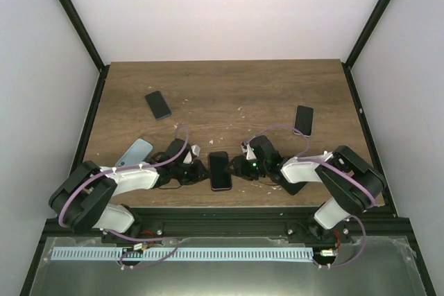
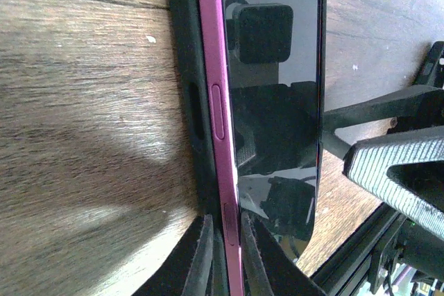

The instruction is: Put the phone into the phone case

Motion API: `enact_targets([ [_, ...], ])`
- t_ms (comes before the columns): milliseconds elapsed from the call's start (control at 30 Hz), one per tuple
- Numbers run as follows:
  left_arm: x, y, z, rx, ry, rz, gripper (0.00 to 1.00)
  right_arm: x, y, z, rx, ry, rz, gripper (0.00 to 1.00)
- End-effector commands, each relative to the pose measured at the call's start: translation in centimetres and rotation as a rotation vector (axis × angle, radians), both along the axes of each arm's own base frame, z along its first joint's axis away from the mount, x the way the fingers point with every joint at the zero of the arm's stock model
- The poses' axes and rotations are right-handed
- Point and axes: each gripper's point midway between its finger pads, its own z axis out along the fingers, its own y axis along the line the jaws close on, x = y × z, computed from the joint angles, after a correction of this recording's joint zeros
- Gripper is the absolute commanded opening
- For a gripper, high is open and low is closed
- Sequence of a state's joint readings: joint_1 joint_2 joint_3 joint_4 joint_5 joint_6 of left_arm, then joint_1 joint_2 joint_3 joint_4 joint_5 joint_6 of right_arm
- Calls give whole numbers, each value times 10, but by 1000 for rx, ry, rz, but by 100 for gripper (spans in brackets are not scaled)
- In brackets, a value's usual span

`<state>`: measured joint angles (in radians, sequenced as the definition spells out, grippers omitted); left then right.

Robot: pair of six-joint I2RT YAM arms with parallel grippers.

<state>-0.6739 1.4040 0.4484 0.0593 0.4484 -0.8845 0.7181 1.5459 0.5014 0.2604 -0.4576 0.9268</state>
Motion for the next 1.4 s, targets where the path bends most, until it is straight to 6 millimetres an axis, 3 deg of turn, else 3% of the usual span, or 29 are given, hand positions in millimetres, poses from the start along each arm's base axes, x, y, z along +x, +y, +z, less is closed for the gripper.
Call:
enact_targets([
  [0,8,9,-5,56,-49,12,13,-1,19,11,89,-2,53,47],
  [233,7,22,-11,64,-33,31,13,-5,36,32,228,15,95,50],
  [567,-4,26,-17,41,-5,40,14,-8,42,69,403,-69,117,53],
  [833,-2,22,-12,23,-2,38,15,-9,47,74,438,-83,149,55],
  [1100,-3,24,-10,25,-11,49,15,-10,43,43,350,-8,127,54],
  [1367,-3,19,-6,1,-2,46,15,-5,39,22,240,20,103,31],
])
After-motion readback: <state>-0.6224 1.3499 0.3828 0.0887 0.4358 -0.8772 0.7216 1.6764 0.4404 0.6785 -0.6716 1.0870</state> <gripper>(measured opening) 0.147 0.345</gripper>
